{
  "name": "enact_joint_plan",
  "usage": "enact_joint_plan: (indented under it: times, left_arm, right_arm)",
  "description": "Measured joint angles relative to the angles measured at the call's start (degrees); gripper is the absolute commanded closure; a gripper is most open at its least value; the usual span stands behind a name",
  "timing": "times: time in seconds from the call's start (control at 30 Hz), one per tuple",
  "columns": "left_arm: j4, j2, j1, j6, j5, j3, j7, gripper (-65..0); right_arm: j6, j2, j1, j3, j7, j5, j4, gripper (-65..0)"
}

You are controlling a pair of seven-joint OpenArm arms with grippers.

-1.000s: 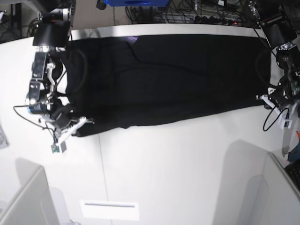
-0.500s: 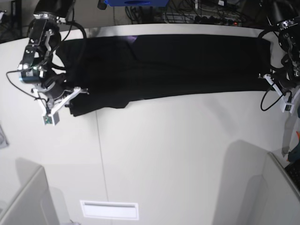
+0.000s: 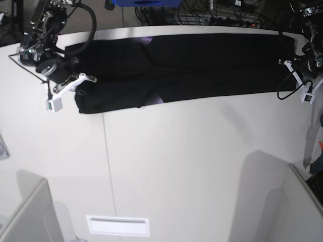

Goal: Fold the T-shirt properly
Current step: 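Fold the hem over toward the collar with both grippers and release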

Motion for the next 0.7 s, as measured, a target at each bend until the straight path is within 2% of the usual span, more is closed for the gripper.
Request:
enact_joint_plan:
  times: [0.1,0.17,0.27,0.37,0.7]
  left_arm:
    - [0.1,0.0,0.2,0.0,0.2,0.0,0.0,0.0]
    - [1.7,0.0,0.3,0.0,0.2,0.0,0.1,0.0]
    - [3.1,-0.3,0.9,0.0,0.0,0.0,-0.7,0.0]
    - [2.7,-0.1,1.9,0.0,0.3,0.3,0.3,0.0]
    - [2.6,-0.1,3.5,0.0,0.6,0.4,-0.4,0.0]
  right_arm:
    - [0.0,0.0,-1.0,2.6,-1.0,6.2,0.0,0.0]
    - [0.0,1.2,-1.4,3.5,-3.4,8.8,0.1,0.0]
    - [0.0,1.5,-2.0,3.9,-2.4,6.6,0.0,0.0]
    - [0.0,0.2,-3.5,4.0,-2.1,2.5,-0.7,0.0]
    - [0.0,-0.5,-5.6,3.8,-1.4,1.4,-2.1,0.0]
